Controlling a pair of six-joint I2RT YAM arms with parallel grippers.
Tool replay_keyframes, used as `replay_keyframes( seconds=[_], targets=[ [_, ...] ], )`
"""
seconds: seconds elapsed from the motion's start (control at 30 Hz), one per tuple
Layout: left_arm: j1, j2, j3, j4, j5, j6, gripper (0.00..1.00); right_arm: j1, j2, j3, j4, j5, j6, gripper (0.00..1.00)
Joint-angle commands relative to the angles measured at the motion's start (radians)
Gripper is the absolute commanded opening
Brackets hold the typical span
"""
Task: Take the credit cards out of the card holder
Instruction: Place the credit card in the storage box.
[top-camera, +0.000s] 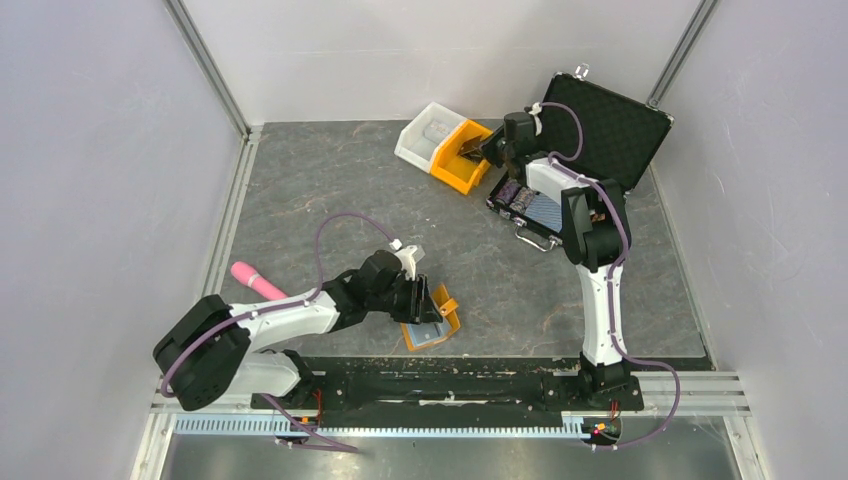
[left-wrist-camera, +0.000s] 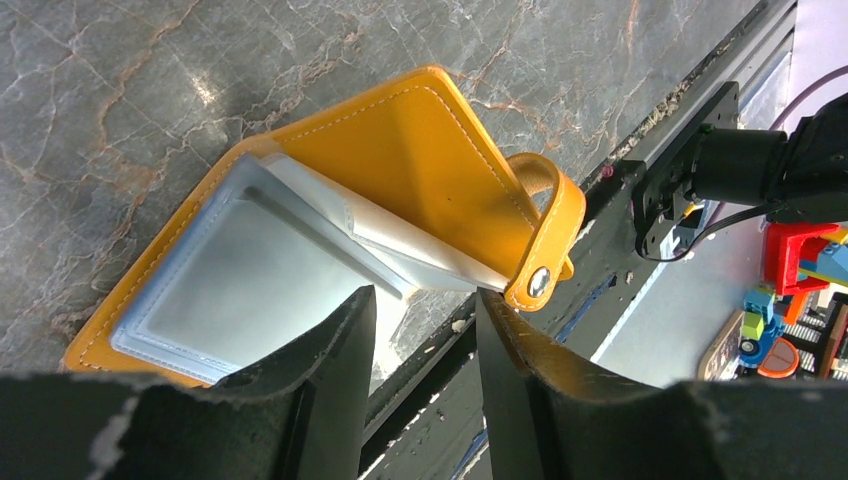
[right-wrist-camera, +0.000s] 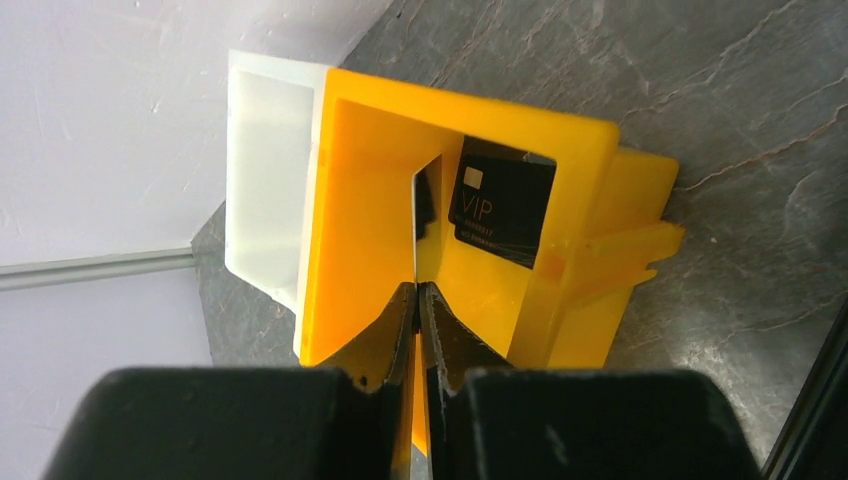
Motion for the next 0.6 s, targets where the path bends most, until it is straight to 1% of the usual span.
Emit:
replay_keyframes(
  seconds=[0.0, 0.07, 0.33, 0.57],
  targets=[
    [-0.005, -0.030, 0.024, -0.008, -0.005, 0.023, 0.48, -0.010, 0.021, 0.050, 0.008, 0.040, 0.015, 0.03],
    [-0.005, -0.029, 0.026, -0.008, -0.007, 0.023, 0.48, -0.012, 0.020, 0.052, 0.005, 0.065, 0.012, 0.00],
    [-0.005, -0.027, 0.031, -0.008, -0.007, 0.022, 0.48, -0.015, 0.021, 0.066, 0.043, 0.096, 0.004, 0.00],
    [-0.005, -0.026, 0.037, -0.010, -0.005, 0.024, 0.49, -0.013, 0.043, 0.076, 0.036, 0.101, 0.027, 0.00]
  ],
)
